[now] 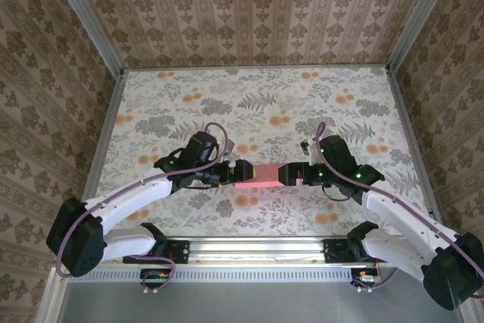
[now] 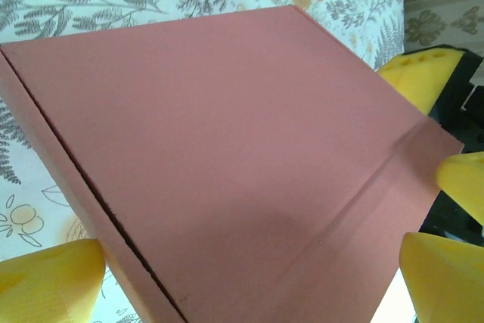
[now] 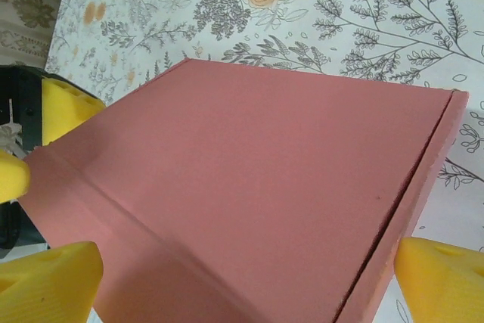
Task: Fold the paper box
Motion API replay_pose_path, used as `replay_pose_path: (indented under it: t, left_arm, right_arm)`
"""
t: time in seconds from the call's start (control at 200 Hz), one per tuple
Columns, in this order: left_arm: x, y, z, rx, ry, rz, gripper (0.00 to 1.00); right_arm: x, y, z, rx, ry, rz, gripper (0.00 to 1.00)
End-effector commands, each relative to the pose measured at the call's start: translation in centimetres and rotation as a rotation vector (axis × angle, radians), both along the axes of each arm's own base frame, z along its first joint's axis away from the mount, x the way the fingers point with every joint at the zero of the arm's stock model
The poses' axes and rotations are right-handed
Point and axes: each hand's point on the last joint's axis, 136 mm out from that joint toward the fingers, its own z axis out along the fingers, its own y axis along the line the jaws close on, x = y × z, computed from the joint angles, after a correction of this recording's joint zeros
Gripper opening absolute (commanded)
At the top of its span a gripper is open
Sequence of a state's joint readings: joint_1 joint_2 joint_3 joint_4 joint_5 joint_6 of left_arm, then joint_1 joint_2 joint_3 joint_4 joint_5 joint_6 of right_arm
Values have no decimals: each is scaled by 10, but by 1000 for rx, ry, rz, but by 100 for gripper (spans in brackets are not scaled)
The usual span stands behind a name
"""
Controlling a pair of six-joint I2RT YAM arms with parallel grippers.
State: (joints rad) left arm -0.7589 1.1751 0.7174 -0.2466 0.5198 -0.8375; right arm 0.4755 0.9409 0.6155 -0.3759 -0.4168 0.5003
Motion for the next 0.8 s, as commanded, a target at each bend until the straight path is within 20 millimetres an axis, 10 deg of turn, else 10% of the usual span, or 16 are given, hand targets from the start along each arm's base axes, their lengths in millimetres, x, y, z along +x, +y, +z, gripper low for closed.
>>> replay_pose_path:
  t: [0.0, 0.795]
  left_arm:
    - [0, -4, 20, -36, -35, -25, 100]
    - [-2, -9, 29, -60, -13, -51, 100]
  right_arm:
    - [-7, 7, 16, 53, 17, 30, 100]
    - [-5, 21, 40, 225, 18, 26, 100]
